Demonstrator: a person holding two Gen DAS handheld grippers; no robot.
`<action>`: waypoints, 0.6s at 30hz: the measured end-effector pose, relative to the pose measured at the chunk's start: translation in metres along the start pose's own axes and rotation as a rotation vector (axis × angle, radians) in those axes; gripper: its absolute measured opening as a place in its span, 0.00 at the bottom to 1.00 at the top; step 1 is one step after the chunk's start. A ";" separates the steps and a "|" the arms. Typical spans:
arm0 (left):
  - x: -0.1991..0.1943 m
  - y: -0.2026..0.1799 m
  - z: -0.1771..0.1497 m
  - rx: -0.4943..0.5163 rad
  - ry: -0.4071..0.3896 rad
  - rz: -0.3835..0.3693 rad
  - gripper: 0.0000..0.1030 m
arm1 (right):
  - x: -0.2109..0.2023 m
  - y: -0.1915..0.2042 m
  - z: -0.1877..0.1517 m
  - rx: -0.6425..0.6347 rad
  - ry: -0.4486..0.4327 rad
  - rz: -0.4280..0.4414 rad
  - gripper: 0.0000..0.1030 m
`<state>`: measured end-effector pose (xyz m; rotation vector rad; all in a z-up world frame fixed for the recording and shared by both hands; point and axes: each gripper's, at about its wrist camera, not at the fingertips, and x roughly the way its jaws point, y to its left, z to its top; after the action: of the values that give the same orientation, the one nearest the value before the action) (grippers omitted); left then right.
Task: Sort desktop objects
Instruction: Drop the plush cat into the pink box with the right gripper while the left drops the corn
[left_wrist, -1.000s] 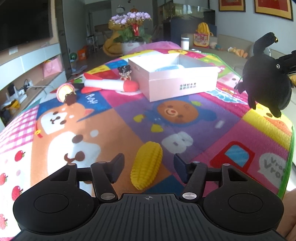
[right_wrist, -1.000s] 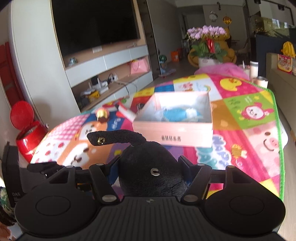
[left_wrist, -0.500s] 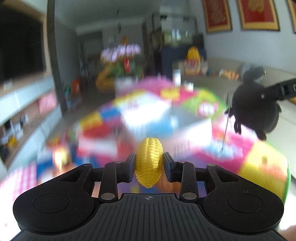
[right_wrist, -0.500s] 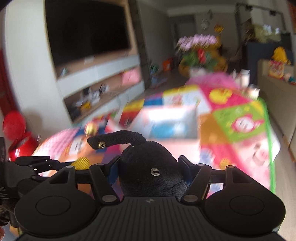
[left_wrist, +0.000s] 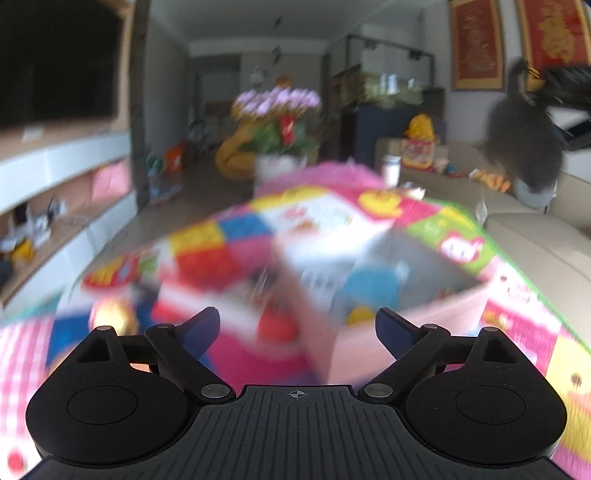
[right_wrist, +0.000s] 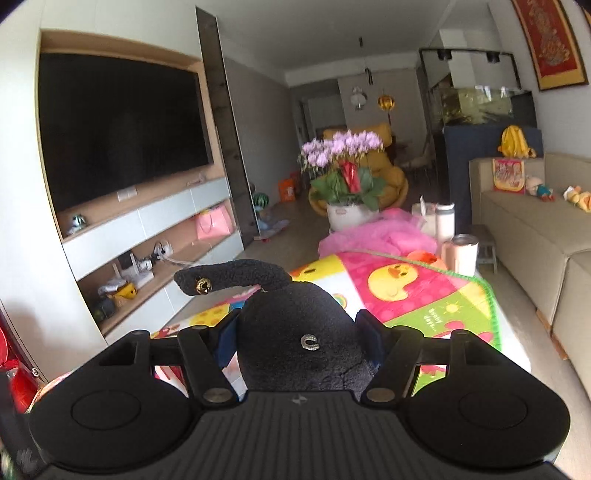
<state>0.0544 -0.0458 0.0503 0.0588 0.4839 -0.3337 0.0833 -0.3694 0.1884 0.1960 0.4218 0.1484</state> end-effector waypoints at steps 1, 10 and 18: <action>-0.004 0.007 -0.009 -0.024 0.010 0.004 0.94 | 0.017 0.003 0.002 0.014 0.021 0.023 0.64; -0.031 0.024 -0.044 -0.126 0.039 0.003 1.00 | 0.202 0.031 -0.035 0.297 0.356 0.161 0.64; -0.026 0.030 -0.052 -0.167 0.061 0.006 1.00 | 0.226 0.012 -0.072 0.327 0.453 0.094 0.57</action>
<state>0.0193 -0.0024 0.0156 -0.0917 0.5701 -0.2858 0.2556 -0.3049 0.0379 0.5090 0.8893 0.2169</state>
